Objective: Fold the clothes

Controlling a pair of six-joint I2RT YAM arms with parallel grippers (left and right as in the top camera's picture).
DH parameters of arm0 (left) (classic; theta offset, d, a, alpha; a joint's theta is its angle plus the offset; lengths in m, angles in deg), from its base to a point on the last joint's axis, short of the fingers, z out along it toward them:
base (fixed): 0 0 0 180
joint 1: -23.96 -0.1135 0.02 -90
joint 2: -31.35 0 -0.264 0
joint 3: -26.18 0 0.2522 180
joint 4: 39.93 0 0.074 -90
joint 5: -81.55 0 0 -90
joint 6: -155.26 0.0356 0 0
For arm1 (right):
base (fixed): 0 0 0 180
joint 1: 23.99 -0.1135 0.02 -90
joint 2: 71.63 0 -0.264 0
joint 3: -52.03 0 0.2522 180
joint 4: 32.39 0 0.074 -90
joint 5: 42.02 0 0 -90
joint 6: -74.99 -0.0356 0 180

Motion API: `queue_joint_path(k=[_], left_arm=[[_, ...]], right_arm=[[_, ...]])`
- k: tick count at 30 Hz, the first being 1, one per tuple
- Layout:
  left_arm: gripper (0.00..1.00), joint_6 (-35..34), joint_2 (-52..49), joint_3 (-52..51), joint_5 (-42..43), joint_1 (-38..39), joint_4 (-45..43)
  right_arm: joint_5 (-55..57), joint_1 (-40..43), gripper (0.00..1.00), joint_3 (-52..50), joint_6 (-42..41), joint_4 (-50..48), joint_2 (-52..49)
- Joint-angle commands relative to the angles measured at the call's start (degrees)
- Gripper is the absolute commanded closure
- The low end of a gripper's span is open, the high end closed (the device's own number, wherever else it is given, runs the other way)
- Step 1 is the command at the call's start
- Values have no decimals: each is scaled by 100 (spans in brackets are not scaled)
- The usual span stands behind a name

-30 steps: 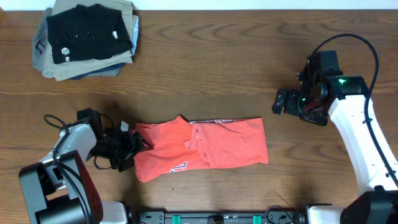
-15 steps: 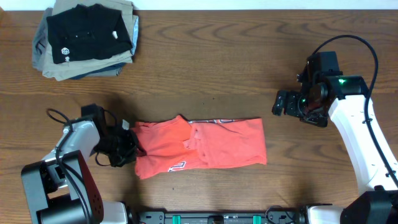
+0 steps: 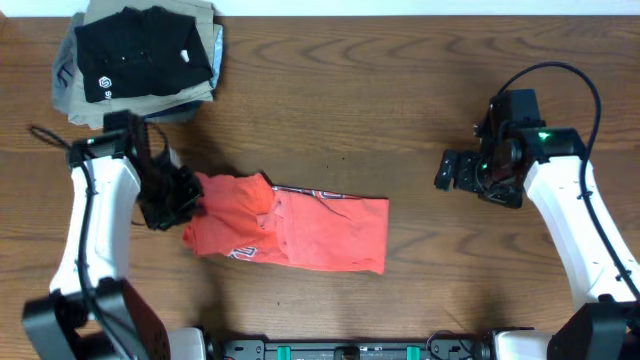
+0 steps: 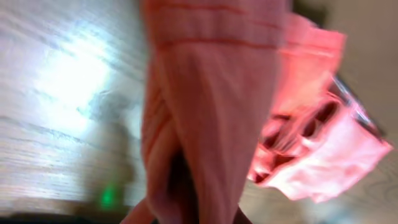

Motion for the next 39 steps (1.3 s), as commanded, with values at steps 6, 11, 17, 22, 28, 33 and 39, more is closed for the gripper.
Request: queue_joint_path(k=[6, 11, 17, 22, 28, 33, 39], left_arm=[[94, -385, 774, 258, -92, 1633, 98], [94, -684, 632, 168, -92, 2608, -74], [94, -1134, 219, 105, -92, 3567, -601], [94, -1408, -317, 105, -90, 4199, -1102], [94, -1687, -1023, 105, -66, 4798, -1665], [93, -1727, -1399, 105, -50, 5132, -1974], [92, -1742, -1493, 105, -50, 5362, -2085]], right_arm=[[-472, -337, 1, -546, 57, -605, 33], [-651, -404, 1, -758, 37, -852, 31], [-708, -409, 1, -774, 37, -844, 31], [-708, -407, 1, -774, 37, -822, 31], [-708, -407, 1, -774, 39, -804, 31], [-708, -407, 1, -774, 37, -809, 31], [-708, -407, 1, -774, 37, -809, 31]])
